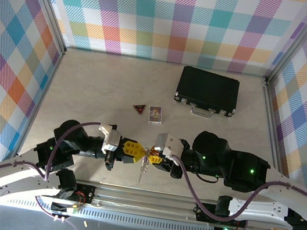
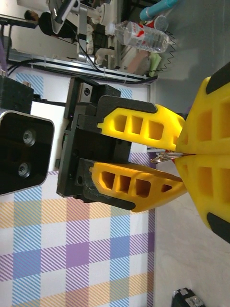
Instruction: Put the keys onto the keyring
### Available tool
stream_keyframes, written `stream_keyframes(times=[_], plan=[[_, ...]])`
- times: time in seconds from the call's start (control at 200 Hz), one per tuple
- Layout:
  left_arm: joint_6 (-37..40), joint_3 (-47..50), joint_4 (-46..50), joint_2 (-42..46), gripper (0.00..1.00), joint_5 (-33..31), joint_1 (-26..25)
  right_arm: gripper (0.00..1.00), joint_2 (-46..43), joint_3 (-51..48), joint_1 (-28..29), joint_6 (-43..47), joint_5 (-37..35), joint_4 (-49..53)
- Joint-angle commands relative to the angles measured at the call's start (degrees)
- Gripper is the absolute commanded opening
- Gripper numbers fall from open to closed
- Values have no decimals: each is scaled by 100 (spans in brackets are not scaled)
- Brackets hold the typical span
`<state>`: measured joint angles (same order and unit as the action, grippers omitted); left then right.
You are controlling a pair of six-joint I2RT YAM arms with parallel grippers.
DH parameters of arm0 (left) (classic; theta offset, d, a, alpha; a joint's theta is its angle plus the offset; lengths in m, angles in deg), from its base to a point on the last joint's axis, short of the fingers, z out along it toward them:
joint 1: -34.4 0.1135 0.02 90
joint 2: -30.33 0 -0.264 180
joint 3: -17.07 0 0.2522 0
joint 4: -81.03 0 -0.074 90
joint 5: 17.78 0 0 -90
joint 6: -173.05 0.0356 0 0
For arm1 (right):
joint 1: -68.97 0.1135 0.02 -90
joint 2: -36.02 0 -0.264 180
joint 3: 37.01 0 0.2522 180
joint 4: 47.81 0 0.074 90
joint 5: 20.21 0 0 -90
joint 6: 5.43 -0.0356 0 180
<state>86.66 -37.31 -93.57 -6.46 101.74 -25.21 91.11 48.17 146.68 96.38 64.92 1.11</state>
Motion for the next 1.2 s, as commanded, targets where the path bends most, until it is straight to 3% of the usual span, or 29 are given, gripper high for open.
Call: stream_keyframes(times=[0.0, 0.105, 0.385, 0.675, 0.98, 1.195], plan=[[-205, 64, -652, 6, 0, 201, -39, 26, -133, -73, 43, -127, 258, -363], [-264, 99, -744, -6, 0, 203, -35, 27, -198, -102, 49, -144, 371, -449], [-418, 172, -1040, 102, 0, 248, -41, 10, -236, -163, 51, -188, 311, -437], [-698, 356, -1663, 107, 0, 165, -37, 6, 102, 55, 48, -144, 292, -186], [-746, 466, -1839, 23, 0, 134, -39, 21, -74, 62, 51, -188, 349, -232], [-738, 470, -1813, 23, 0, 147, -40, 26, -242, -31, 49, -230, 346, -327]])
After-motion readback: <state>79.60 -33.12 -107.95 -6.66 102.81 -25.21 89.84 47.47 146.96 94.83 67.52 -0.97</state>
